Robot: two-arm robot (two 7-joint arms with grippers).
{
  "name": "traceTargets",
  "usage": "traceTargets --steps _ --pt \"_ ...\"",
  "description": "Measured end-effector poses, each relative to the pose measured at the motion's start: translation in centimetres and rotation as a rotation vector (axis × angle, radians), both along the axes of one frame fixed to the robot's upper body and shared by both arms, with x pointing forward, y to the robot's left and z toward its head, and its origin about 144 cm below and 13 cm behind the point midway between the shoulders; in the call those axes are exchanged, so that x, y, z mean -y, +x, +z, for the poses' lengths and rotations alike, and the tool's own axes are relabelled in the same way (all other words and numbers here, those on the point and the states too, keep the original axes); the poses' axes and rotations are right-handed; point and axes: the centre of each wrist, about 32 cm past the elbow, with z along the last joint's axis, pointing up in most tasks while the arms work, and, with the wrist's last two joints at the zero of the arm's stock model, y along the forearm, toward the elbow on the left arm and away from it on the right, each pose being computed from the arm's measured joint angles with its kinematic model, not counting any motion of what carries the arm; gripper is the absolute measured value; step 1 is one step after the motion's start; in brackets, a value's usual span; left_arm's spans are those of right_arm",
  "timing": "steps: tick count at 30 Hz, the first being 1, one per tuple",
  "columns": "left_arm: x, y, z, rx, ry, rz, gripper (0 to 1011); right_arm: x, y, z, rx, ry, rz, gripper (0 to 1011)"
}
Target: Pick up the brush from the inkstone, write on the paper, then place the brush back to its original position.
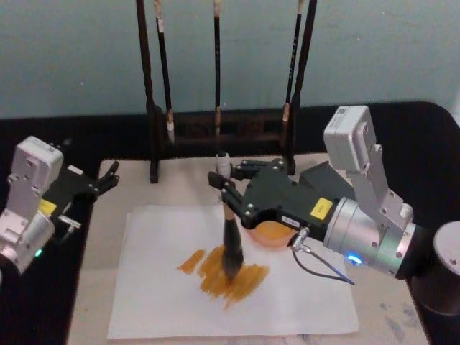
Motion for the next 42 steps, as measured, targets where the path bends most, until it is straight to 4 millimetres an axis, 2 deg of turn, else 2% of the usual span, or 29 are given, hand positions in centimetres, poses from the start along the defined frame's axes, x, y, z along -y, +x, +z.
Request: traceTargets --steps 21,33,42 --pt "0.0 0.0 0.0 0.0 0.0 0.0 1010 2.8 0.5 -0.4 0.005 -0.029 -0.129 155" --pt "0.0 0.0 0.0 0.0 0.0 0.0 1010 2.5 0.3 0.0 0.011 -0.013 -0.114 155" --pt "0.0 0.0 0.0 0.0 0.0 0.0 1010 1.6 0.1 0.6 0.017 0.044 -0.086 155"
